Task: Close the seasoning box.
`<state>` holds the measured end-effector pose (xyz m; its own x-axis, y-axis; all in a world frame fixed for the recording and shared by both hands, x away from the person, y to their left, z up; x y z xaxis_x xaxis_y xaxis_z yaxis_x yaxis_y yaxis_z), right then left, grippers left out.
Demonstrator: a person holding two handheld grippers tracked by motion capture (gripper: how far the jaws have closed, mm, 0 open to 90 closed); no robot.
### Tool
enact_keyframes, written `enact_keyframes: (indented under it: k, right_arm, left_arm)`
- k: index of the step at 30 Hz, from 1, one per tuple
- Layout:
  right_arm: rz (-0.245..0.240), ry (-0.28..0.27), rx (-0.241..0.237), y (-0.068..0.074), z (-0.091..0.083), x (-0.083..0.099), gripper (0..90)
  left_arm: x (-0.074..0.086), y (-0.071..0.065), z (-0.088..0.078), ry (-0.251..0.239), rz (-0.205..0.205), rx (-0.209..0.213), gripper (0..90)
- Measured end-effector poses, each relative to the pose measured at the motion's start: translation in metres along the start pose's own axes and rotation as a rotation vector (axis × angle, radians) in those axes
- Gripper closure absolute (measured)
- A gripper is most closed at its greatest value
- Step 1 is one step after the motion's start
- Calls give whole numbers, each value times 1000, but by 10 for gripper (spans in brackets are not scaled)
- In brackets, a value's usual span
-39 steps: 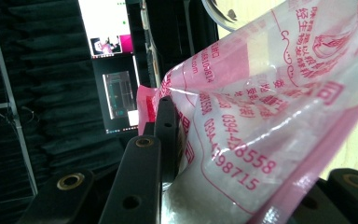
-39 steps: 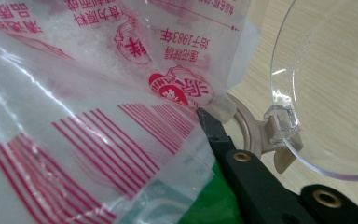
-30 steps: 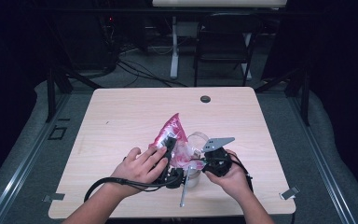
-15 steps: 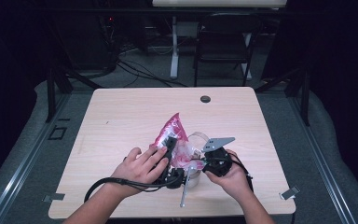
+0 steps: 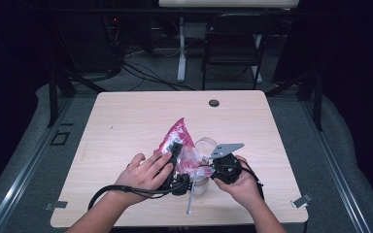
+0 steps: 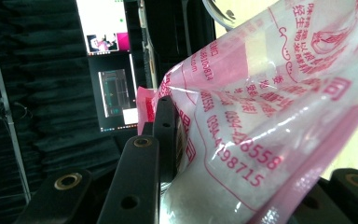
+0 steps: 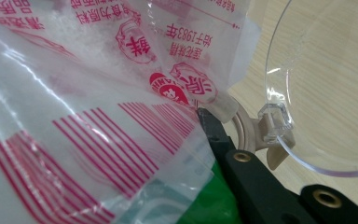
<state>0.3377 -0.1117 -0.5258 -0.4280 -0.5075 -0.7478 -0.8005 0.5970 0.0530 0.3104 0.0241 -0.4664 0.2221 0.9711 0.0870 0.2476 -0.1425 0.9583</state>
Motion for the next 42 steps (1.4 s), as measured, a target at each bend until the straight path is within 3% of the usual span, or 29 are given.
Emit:
enact_keyframes:
  k: [10, 19, 31, 33, 42]
  right_arm:
    - [-5, -1, 8, 0, -2, -1, 900]
    - [8, -39, 0, 0, -6, -4, 900]
    - [-2, -47, -3, 4, -7, -7, 900]
    - [-4, -49, -4, 4, -8, -7, 900]
    - [-12, -61, 4, 5, -9, -9, 900]
  left_arm:
    - [8, -4, 2, 10, -62, 32, 741]
    - [18, -9, 5, 23, -116, 58, 741]
    - [28, -15, 6, 49, -150, 77, 741]
    - [28, -16, 7, 35, -161, 75, 741]
    - [30, -18, 6, 51, -166, 79, 740]
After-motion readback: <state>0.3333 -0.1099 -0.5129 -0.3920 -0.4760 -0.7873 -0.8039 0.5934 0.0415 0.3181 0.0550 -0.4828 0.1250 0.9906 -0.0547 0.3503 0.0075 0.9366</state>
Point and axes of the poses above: each handheld gripper's, and its own axes: z roughly forward along the jaws, x roughly out of its underside, y roughly to its left, the point moved 6 cm from there along z, roughly forward along the jaws, and after that the axes turned 3 degrees about x, right-handed, at the moved point
